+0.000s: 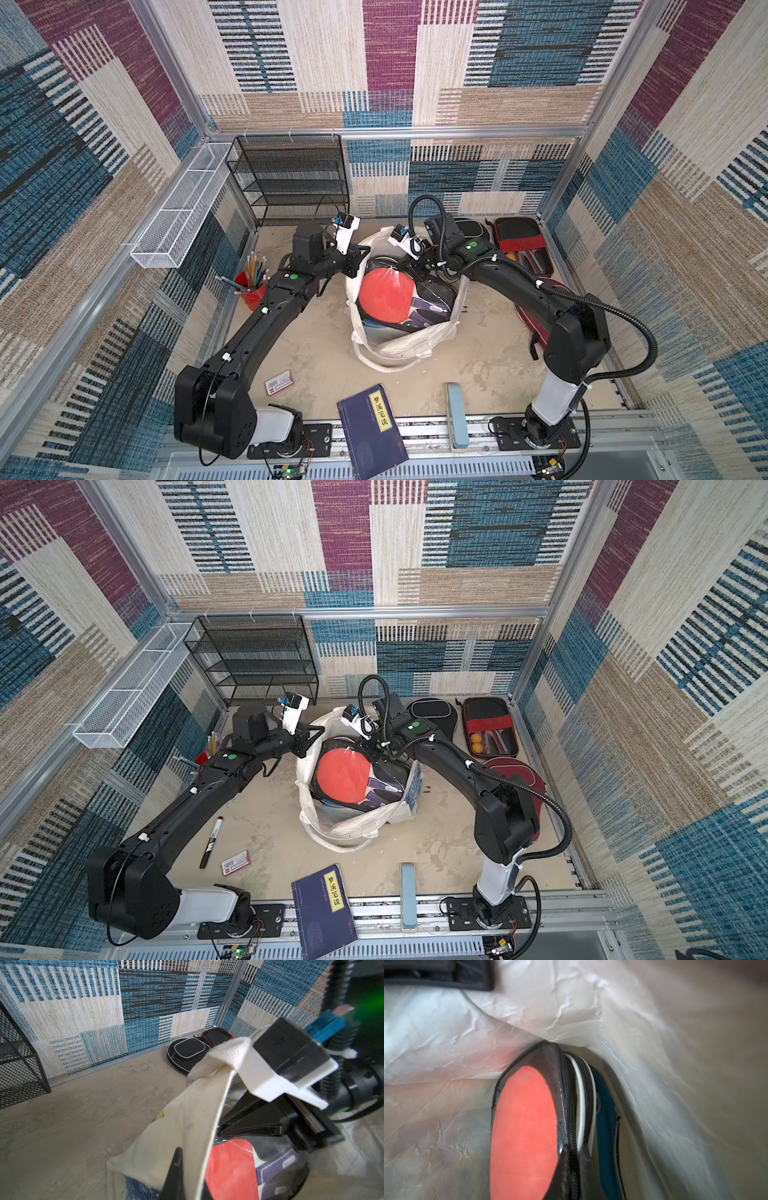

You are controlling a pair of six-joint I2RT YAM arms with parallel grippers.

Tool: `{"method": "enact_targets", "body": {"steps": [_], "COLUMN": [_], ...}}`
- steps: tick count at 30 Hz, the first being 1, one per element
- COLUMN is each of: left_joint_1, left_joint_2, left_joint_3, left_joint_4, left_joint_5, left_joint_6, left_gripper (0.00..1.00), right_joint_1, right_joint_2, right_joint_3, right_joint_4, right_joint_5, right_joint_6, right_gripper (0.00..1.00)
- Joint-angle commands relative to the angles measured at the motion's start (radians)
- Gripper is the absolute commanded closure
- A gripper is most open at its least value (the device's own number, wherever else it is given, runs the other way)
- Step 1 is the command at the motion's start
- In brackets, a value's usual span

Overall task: Remove the ping pong set from the canvas bag
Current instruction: Adjust the ping pong set in the canvas bag.

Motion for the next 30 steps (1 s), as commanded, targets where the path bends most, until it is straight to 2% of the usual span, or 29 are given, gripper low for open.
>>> {"method": "enact_targets", "body": {"steps": [1, 6, 12, 20, 21, 26, 30], "left_joint_1": [-0.001, -0.004, -0.015, -0.037, -0.039, -0.043, -0.044], "left_joint_2": [0.02, 0.059, 0.082, 0.106, 0.107, 0.106, 0.106], "left_joint_3": [0.03, 0.083, 0.109, 0.092, 0.092, 0.101, 0.107], "left_joint_4": [-0.07, -0.149, -0.195, -0.199, -0.199, -0.206, -0.215], "left_joint_5": [-0.013, -0.015, -0.012, -0.008, -0.007, -0.009, -0.013], "left_joint_6": [-0.022, -0.029, -0.041, -0.053, -0.054, -0.044, -0.035], "left_gripper": [1.0, 1.0, 1.0, 1.0, 1.0, 1.0, 1.0], "right_joint_1": [0.004, 0.023, 0.048, 0.055, 0.054, 0.03, -0.007], "right_joint_2": [-0.036, -0.05, -0.063, -0.045, -0.04, -0.058, -0.11], "right_joint_3": [0.016, 0.086, 0.071, 0.005, 0.001, 0.0, 0.009], "right_joint_4": [0.088, 0.054, 0.074, 0.07, 0.063, 0.038, 0.017], "right_joint_5": [0.088, 0.16, 0.267, 0.249, 0.246, 0.192, 0.138], "right_joint_6": [-0.001, -0.046, -0.081, -0.066, -0.06, -0.043, -0.035], "right_gripper": [1.0, 1.0, 1.0, 1.0, 0.97, 0.59, 0.35]}}
